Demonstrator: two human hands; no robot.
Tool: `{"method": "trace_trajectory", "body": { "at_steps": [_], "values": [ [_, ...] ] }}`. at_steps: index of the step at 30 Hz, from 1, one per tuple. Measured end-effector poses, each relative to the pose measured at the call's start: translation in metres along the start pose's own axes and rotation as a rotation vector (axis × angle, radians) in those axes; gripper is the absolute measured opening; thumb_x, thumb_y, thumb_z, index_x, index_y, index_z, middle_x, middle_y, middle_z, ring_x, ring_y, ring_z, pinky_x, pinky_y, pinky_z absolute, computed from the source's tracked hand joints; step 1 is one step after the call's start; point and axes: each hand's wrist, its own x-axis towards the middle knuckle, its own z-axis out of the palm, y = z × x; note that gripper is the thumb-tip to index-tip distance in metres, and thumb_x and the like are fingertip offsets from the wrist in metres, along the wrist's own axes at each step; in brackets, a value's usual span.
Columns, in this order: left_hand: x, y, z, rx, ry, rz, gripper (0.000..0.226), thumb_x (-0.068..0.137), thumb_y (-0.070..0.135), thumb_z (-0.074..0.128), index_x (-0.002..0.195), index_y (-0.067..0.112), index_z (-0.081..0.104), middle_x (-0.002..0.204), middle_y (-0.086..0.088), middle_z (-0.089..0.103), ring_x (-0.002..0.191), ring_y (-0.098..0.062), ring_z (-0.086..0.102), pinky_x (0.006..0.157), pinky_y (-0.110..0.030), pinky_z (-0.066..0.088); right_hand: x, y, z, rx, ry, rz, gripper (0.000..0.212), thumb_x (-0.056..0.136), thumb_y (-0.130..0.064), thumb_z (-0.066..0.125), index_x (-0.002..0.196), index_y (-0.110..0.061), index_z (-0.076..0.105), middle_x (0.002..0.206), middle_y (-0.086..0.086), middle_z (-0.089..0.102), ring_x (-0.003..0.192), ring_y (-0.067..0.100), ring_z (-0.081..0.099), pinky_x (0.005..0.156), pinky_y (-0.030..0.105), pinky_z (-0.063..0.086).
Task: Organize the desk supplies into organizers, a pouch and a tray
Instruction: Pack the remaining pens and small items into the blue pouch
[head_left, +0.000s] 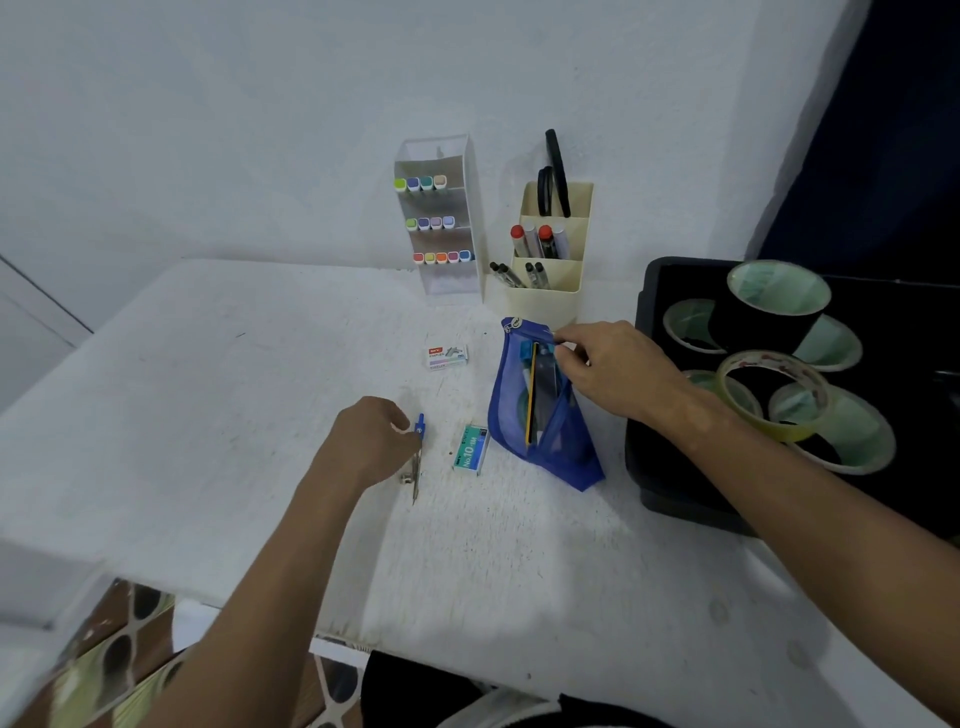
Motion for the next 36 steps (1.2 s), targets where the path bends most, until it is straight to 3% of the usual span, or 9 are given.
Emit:
{"method": "trace_trajectory", "body": {
  "at_steps": [2,5,10,16,19,23,28,33,36],
  "values": [
    [0.002,-0.003,0.006,0.045,-0.007,-0.011,0.014,0.085,0.029,0.067,0.083,0.016,0.061,0.081,-0.001,0.057,0.067,-0.013,0.052,0.065,-0.024,0.041,0.000,0.000,-0.001,0.002,0.003,0.001,0.031,0.097,-0.030,0.043,0.111,-0.014,0.066,0.096,0.008,0.070,0.084,0.024,0.062,0.077,0.039,0.054],
    [0.005,-0.003,0.016,0.067,-0.015,-0.036,0.033,0.083,0.034,0.069,0.067,0.008,0.057,0.058,-0.001,0.051,0.052,-0.012,0.048,0.052,-0.023,0.037,0.000,0.000,-0.001,0.003,0.002,0.000,0.031,0.097,-0.030,0.043,0.112,-0.015,0.066,0.097,0.008,0.070,0.085,0.024,0.062,0.077,0.038,0.054],
    [0.005,0.005,0.024,0.134,-0.008,0.011,0.015,0.086,0.024,0.064,0.085,0.009,0.067,0.078,-0.005,0.065,0.069,-0.017,0.060,0.061,-0.026,0.049,0.000,0.001,0.000,0.004,0.004,-0.003,0.031,0.097,-0.029,0.043,0.111,-0.013,0.066,0.096,0.009,0.069,0.084,0.025,0.062,0.076,0.037,0.054],
    [0.006,0.036,0.011,0.018,0.105,0.110,0.016,0.089,0.024,0.063,0.096,0.009,0.066,0.085,0.001,0.063,0.067,-0.013,0.056,0.056,-0.019,0.040,0.002,0.003,0.002,0.000,0.018,-0.002,0.030,0.097,-0.028,0.043,0.110,-0.013,0.066,0.096,0.009,0.069,0.083,0.024,0.061,0.074,0.036,0.052],
    [0.002,0.067,0.001,-0.149,0.149,0.191,0.016,0.087,0.026,0.064,0.089,0.010,0.067,0.081,-0.003,0.067,0.062,-0.015,0.060,0.050,-0.016,0.038,0.002,0.004,0.003,0.009,0.020,0.003,0.030,0.097,-0.027,0.043,0.112,-0.014,0.066,0.097,0.009,0.069,0.083,0.024,0.061,0.075,0.036,0.052],
    [0.005,0.104,0.007,-0.331,-0.005,0.183,0.023,0.079,0.020,0.066,0.077,-0.002,0.072,0.073,-0.017,0.069,0.063,-0.021,0.060,0.058,-0.027,0.044,0.003,0.005,0.003,0.018,0.033,0.002,0.030,0.097,-0.027,0.043,0.111,-0.014,0.066,0.098,0.010,0.069,0.084,0.024,0.061,0.075,0.036,0.052],
    [0.005,0.133,0.024,-0.321,-0.080,0.203,0.026,0.084,0.020,0.061,0.061,0.006,0.060,0.056,-0.005,0.055,0.058,-0.019,0.053,0.052,-0.025,0.039,0.004,0.008,0.005,0.014,0.039,-0.010,0.029,0.096,-0.024,0.044,0.108,-0.013,0.067,0.101,0.011,0.069,0.088,0.027,0.062,0.079,0.040,0.052],
    [0.007,0.126,0.027,-0.313,-0.074,0.216,0.015,0.083,0.007,0.057,0.078,0.012,0.070,0.077,-0.009,0.066,0.077,-0.024,0.063,0.070,-0.032,0.052,0.004,0.008,0.004,0.034,0.048,-0.012,0.028,0.096,-0.023,0.044,0.105,-0.011,0.068,0.098,0.013,0.070,0.086,0.029,0.062,0.078,0.039,0.053],
    [0.009,0.111,0.023,-0.260,0.056,0.213,0.008,0.085,0.009,0.058,0.079,0.014,0.059,0.073,0.001,0.054,0.079,-0.017,0.054,0.058,-0.022,0.042,0.004,0.007,0.003,0.041,0.043,-0.012,0.029,0.096,-0.022,0.043,0.106,-0.010,0.067,0.099,0.014,0.069,0.086,0.029,0.062,0.078,0.041,0.053]
  ]
}}
